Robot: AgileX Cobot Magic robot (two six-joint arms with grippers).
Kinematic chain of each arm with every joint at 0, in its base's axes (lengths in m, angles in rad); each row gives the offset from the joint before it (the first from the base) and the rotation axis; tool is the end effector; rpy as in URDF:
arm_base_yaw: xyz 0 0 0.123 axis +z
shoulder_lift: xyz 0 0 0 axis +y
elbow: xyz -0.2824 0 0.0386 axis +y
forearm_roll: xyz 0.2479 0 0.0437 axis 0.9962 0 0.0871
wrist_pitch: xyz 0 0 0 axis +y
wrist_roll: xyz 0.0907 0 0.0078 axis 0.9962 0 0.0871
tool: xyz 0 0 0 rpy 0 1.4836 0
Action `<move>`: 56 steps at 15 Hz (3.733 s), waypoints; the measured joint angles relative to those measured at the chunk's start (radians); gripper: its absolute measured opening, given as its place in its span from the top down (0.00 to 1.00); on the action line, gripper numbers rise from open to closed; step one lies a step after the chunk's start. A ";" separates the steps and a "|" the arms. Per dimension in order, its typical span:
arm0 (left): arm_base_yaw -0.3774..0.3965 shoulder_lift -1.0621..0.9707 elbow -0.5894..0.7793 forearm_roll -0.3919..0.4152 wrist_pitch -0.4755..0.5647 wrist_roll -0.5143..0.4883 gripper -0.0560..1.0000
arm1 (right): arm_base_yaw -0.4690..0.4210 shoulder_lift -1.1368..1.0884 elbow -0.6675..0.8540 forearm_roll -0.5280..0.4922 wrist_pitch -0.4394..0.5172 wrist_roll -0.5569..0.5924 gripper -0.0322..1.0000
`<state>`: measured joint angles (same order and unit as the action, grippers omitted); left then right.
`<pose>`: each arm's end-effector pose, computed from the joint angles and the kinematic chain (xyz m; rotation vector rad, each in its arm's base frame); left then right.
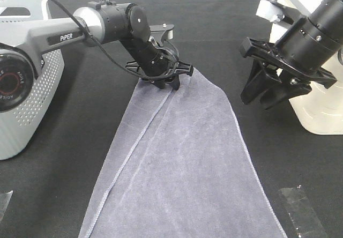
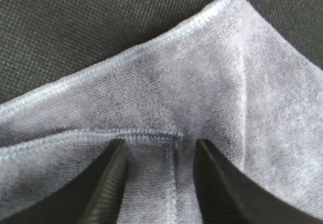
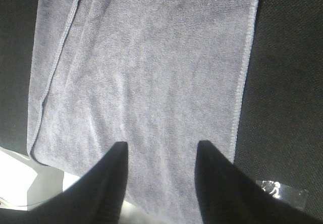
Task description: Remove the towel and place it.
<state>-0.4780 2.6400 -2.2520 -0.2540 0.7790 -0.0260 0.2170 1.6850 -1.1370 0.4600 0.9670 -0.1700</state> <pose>0.4859 -0.2699 0.0932 0.4220 2.6533 -0.4594 0.3065 0.1017 0.2242 -0.2210 2.9435 0.5976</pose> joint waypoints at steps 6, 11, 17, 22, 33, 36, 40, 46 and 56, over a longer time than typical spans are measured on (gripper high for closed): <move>0.000 0.001 -0.008 0.037 0.007 0.000 0.94 | 0.000 0.000 0.000 -0.001 0.000 0.000 0.57; 0.000 0.005 -0.088 0.036 0.069 0.002 0.95 | 0.000 0.000 0.000 -0.001 0.000 0.000 0.57; 0.000 -0.043 -0.141 0.132 0.234 0.003 0.95 | 0.000 0.000 0.000 0.036 -0.043 -0.042 0.57; 0.000 -0.148 -0.145 0.272 0.344 0.003 0.95 | 0.000 0.002 -0.083 0.088 -0.073 -0.104 0.57; 0.065 -0.186 -0.145 0.429 0.441 -0.066 0.95 | 0.100 0.392 -0.619 -0.137 -0.066 -0.101 0.52; 0.068 -0.186 -0.145 0.429 0.442 -0.074 0.95 | 0.098 0.491 -0.708 -0.209 -0.066 -0.074 0.46; 0.071 -0.199 -0.104 0.447 0.441 -0.088 0.95 | 0.096 0.608 -0.781 -0.238 -0.030 -0.033 0.44; 0.124 -0.311 0.134 0.482 0.440 -0.117 0.95 | 0.096 0.642 -0.783 -0.235 -0.023 -0.027 0.44; 0.132 -0.340 0.218 0.433 0.442 -0.118 0.95 | 0.096 0.646 -0.783 -0.094 -0.120 -0.102 0.44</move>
<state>-0.3460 2.3000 -2.0340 0.1790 1.2210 -0.1440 0.3130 2.3310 -1.9200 0.3660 0.8470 -0.2720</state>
